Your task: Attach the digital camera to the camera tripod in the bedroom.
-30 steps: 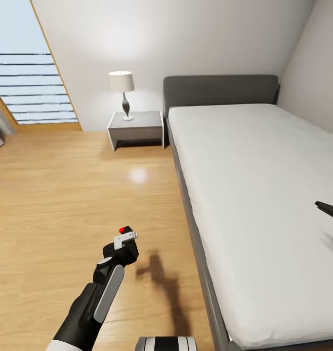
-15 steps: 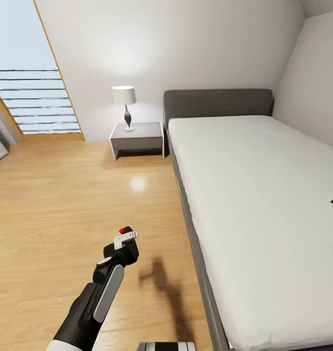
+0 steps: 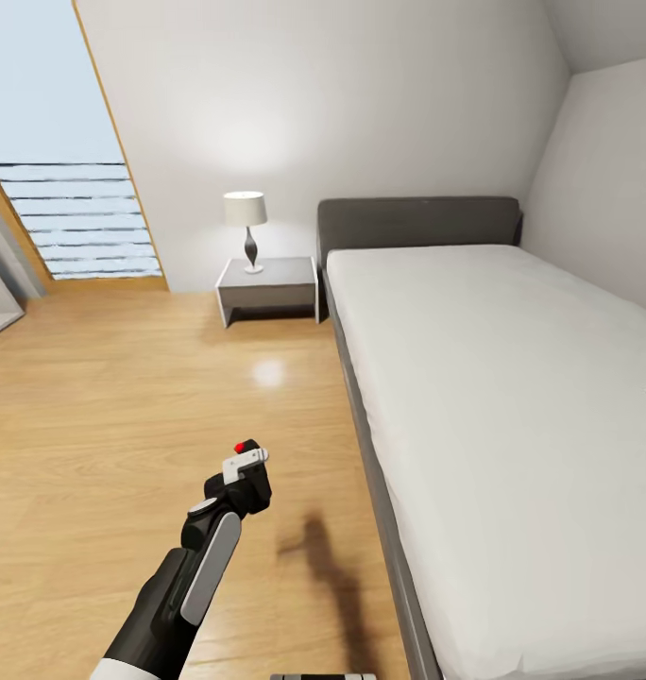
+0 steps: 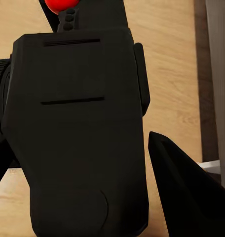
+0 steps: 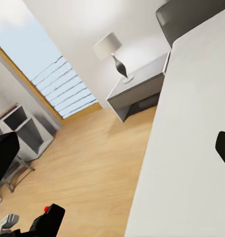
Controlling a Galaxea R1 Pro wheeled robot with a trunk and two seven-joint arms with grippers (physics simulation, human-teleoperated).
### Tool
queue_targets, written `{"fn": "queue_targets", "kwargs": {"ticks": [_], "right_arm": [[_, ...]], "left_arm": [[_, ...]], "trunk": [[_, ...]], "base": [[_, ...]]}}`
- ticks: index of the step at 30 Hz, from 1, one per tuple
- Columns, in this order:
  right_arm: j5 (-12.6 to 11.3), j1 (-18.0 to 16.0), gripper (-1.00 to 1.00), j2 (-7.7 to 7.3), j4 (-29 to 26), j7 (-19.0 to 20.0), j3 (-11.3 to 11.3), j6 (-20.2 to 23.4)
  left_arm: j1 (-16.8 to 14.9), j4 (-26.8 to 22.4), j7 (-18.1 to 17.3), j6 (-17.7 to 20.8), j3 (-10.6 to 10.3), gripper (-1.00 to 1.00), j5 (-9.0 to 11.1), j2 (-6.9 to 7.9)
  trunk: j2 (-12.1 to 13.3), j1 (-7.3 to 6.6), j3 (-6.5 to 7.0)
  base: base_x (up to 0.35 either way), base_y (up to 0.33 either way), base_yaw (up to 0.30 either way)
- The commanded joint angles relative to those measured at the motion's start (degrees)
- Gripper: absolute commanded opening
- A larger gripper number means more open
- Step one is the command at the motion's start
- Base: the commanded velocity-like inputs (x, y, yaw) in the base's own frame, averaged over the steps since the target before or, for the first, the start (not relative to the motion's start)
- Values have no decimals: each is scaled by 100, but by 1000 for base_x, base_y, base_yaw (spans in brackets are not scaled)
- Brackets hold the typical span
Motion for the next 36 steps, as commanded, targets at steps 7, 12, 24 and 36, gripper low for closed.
{"fn": "queue_targets", "kwargs": {"ticks": [7, 12, 24, 36], "right_arm": [[7, -4, 100, 0, 10, 105, 2, 25], [9, -4, 100, 0, 10, 106, 12, 23], [17, -4, 100, 20, 4, 83, 17, 14], [17, -4, 100, 22, 7, 87, 17, 14]], "left_arm": [[-3, -7, 49, 13, -6, -100, 53, 6], [-3, -9, 49, 13, -4, -100, 53, 7], [-3, -21, 67, -1, -4, -100, 45, 10], [-3, -222, -254, 44, -4, -100, 511, 157]], "trunk": [[8, -19, 151], [14, -32, 262], [30, -63, 527], [46, -94, 793]], "base": [[0, 0, 0], [0, 0, 0], [0, 0, 0], [0, 0, 0]]}}
